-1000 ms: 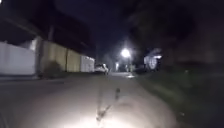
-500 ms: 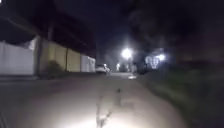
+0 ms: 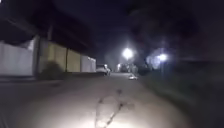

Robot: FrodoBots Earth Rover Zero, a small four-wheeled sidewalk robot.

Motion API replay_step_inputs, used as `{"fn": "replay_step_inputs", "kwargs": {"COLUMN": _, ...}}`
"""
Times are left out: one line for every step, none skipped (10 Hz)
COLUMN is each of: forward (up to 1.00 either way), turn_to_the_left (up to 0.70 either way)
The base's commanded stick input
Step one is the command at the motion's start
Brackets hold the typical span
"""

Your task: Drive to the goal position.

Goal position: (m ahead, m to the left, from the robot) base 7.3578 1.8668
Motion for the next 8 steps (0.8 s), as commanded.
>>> {"fn": "replay_step_inputs", "kwargs": {"forward": 0.50, "turn_to_the_left": 0.00}}
{"fn": "replay_step_inputs", "kwargs": {"forward": 0.50, "turn_to_the_left": 0.00}}
{"fn": "replay_step_inputs", "kwargs": {"forward": 0.50, "turn_to_the_left": 0.00}}
{"fn": "replay_step_inputs", "kwargs": {"forward": 0.50, "turn_to_the_left": 0.00}}
{"fn": "replay_step_inputs", "kwargs": {"forward": 0.50, "turn_to_the_left": 0.00}}
{"fn": "replay_step_inputs", "kwargs": {"forward": 0.50, "turn_to_the_left": 0.00}}
{"fn": "replay_step_inputs", "kwargs": {"forward": 0.50, "turn_to_the_left": 0.00}}
{"fn": "replay_step_inputs", "kwargs": {"forward": 0.50, "turn_to_the_left": 0.00}}
